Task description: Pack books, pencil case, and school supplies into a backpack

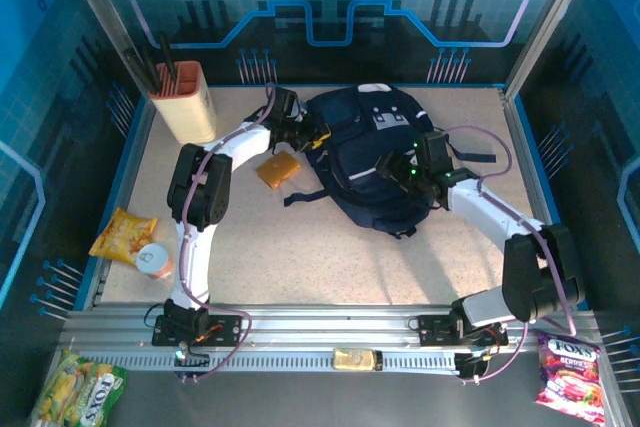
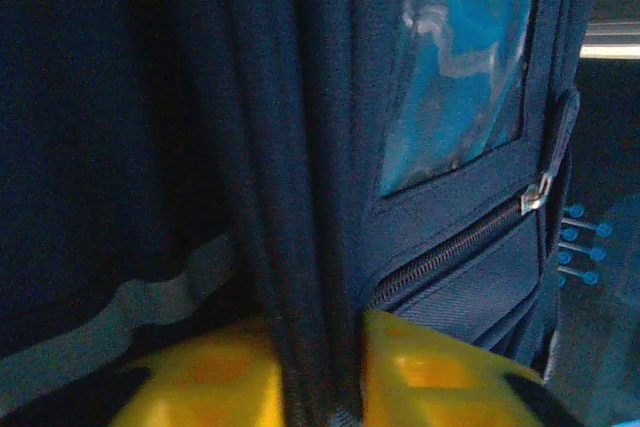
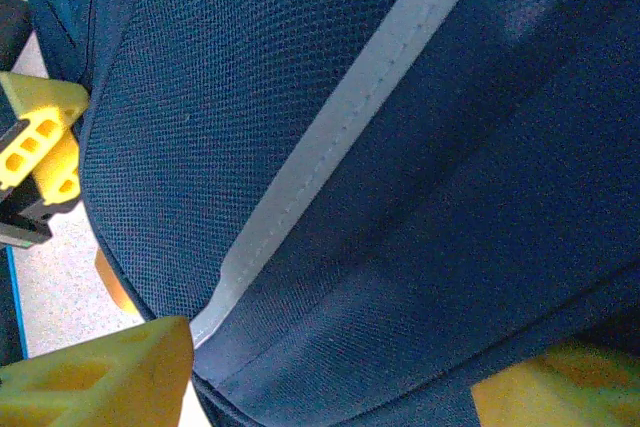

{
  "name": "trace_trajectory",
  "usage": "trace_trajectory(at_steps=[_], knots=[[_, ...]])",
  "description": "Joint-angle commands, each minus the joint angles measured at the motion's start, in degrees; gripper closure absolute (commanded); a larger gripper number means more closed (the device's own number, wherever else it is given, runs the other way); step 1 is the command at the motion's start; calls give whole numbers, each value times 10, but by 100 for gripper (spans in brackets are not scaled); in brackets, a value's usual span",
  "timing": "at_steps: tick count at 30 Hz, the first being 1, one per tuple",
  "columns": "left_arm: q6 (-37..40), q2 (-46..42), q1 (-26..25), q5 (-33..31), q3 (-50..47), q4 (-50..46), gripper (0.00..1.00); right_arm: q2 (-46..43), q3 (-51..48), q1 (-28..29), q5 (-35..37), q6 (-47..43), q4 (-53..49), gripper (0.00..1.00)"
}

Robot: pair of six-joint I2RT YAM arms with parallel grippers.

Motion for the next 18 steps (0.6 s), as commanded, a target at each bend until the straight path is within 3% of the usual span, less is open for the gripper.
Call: trace_trajectory(at_steps=[1, 6, 10, 14, 18], knots=[[-10, -23, 7, 21, -9, 22, 88, 37, 38, -22, -5, -40, 42, 29], [-17, -67, 8, 33, -55, 45, 100, 125, 111, -60, -59, -85, 62, 31], [-23, -106, 8, 40, -99, 58, 100, 176, 178, -73, -79, -124, 36, 33], [-33, -138, 7, 47, -134, 71, 100, 154, 184, -72, -42, -149, 0, 31], [-47, -154, 7, 53, -151, 78, 100, 86, 175, -61, 47, -173, -87, 29]])
